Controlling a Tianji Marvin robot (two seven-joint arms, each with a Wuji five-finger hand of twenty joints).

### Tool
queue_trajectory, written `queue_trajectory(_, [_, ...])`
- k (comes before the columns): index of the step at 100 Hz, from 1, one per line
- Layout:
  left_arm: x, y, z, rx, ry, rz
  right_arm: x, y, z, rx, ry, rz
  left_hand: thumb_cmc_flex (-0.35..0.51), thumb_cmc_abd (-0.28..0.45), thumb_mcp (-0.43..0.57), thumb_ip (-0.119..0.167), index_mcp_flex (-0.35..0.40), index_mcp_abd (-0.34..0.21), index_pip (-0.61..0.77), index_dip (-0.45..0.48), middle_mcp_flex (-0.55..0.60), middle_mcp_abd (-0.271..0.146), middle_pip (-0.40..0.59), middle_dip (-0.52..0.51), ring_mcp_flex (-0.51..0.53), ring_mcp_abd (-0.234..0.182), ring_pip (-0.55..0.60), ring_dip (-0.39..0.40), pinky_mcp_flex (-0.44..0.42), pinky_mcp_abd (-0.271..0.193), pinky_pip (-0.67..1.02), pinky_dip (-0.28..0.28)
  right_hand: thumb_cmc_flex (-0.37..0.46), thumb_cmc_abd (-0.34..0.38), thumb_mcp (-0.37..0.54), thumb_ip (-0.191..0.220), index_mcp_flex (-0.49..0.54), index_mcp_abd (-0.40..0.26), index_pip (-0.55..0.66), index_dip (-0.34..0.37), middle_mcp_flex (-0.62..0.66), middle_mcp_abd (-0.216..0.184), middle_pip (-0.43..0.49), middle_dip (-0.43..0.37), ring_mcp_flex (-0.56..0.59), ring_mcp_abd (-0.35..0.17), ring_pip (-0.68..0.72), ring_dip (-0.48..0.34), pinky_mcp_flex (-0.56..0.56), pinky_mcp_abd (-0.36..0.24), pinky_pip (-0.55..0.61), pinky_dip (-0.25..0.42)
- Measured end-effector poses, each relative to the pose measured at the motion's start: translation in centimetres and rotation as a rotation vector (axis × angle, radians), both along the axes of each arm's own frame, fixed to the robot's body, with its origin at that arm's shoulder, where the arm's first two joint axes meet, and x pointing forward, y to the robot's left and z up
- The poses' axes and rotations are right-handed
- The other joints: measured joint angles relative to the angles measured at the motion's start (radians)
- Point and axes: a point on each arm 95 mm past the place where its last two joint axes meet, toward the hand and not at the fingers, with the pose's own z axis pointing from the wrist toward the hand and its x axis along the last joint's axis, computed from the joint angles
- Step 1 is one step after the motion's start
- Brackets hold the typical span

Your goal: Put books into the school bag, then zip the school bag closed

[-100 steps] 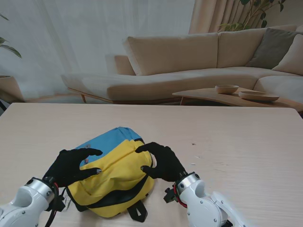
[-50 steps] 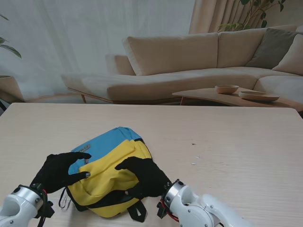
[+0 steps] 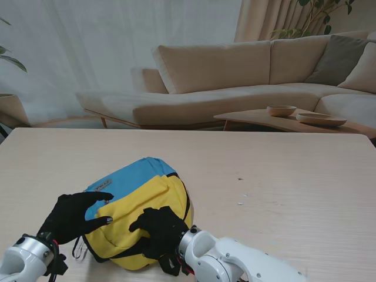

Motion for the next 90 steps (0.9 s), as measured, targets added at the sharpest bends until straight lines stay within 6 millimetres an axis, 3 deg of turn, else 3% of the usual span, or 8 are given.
queue_trajectory(15, [-0.2, -0.1, -0.3, 0.018, 0.008, -0.002, 0.5, 0.4, -0.4, -0.044, 0.031, 0.013, 0.0, 0.0, 0.0, 0.0, 0.0, 0.0, 0.003, 0.0, 0.0, -0.001, 0.0, 0.0, 0.0, 0.0, 0.0, 0.0, 0.0, 0.0, 0.0, 0.0, -0.054, 0.061, -0.05, 0.0, 0.014, -0.003, -0.013, -0.003, 0.019, -0.012, -0.025, -0.004, 0.022, -0.001, -0.003, 0.0, -0.001, -0.005, -0.002, -0.001])
queue_trajectory(24, [-0.5, 0.0, -0.6, 0.051, 0.015, 0.006, 0.9, 0.6, -0.5, -0.06, 0.046, -0.018, 0.001, 0.0, 0.0, 0.0, 0.0, -0.002, 0.008, 0.0, 0.0, -0.01, 0.0, 0.0, 0.0, 0.0, 0.0, 0.0, 0.0, -0.001, 0.0, 0.0, -0.063, 0.092, -0.059, 0.0, 0.014, -0.025, -0.022, -0.003, 0.019, -0.057, -0.027, 0.0, 0.022, -0.02, -0.003, 0.0, -0.001, -0.062, -0.002, -0.001])
queue_trajectory(29, [-0.7, 0.1, -0.8, 0.064, 0.023, 0.014, 1.2, 0.8, -0.5, -0.061, 0.055, -0.037, 0.002, 0.0, 0.0, 0.0, 0.0, -0.003, 0.008, 0.0, 0.0, -0.01, 0.0, 0.0, 0.0, 0.0, 0.0, 0.0, 0.0, -0.001, 0.0, 0.001, -0.076, 0.104, -0.103, 0.004, 0.013, -0.03, -0.034, -0.004, 0.019, -0.074, -0.027, 0.002, 0.022, -0.02, -0.003, 0.0, -0.002, -0.08, -0.002, -0.001])
queue_trajectory(45, [-0.9, 0.3, -1.4, 0.057, 0.044, 0.037, 2.0, 1.6, -0.5, -0.073, 0.063, -0.119, 0.013, 0.0, 0.003, 0.0, 0.0, -0.004, 0.018, 0.0, 0.0, -0.01, 0.001, 0.0, 0.0, 0.0, 0.0, 0.0, 0.0, -0.001, 0.0, 0.001, -0.074, 0.125, -0.113, 0.0, 0.012, -0.029, -0.054, -0.017, 0.018, -0.139, -0.01, 0.014, 0.022, -0.03, -0.002, 0.001, -0.003, -0.126, 0.004, -0.001])
queue_trajectory(72, [-1.4, 0.8, -2.0, 0.193, 0.066, 0.043, 2.8, 1.9, -0.3, -0.051, 0.077, -0.159, 0.025, 0.0, 0.033, 0.0, 0.01, -0.015, 0.057, 0.012, 0.002, -0.021, 0.029, 0.004, 0.003, -0.013, 0.007, 0.0, 0.013, -0.003, 0.0, 0.016, -0.074, 0.131, -0.113, 0.0, 0.014, -0.001, -0.038, -0.029, 0.047, -0.14, 0.001, 0.002, 0.058, -0.03, 0.0, -0.003, 0.017, -0.129, 0.031, 0.005])
queue_trajectory(82, [-2.1, 1.1, -2.4, 0.211, 0.078, 0.078, 2.8, 1.0, 0.1, -0.008, 0.099, -0.162, 0.026, 0.0, 0.044, 0.0, 0.021, -0.028, 0.08, 0.02, 0.015, -0.021, 0.056, 0.015, 0.016, -0.013, 0.033, 0.006, 0.016, -0.006, 0.0, 0.026, -0.074, 0.119, -0.111, 0.0, 0.088, 0.011, 0.012, -0.015, 0.167, -0.088, 0.017, 0.01, 0.151, -0.008, 0.036, 0.017, 0.071, -0.085, 0.079, 0.044])
queue_trajectory(90, [-2.3, 1.3, -2.6, 0.194, 0.076, 0.089, 2.1, 0.4, 0.3, 0.003, 0.103, -0.138, 0.026, -0.001, 0.063, 0.0, 0.058, -0.057, 0.091, 0.033, 0.029, -0.022, 0.061, 0.024, 0.026, -0.013, 0.042, 0.015, 0.016, -0.009, 0.001, 0.027, -0.074, 0.119, -0.111, 0.0, 0.128, 0.01, 0.025, -0.005, 0.197, -0.067, 0.02, 0.01, 0.178, 0.019, 0.045, 0.019, 0.086, -0.037, 0.107, 0.061])
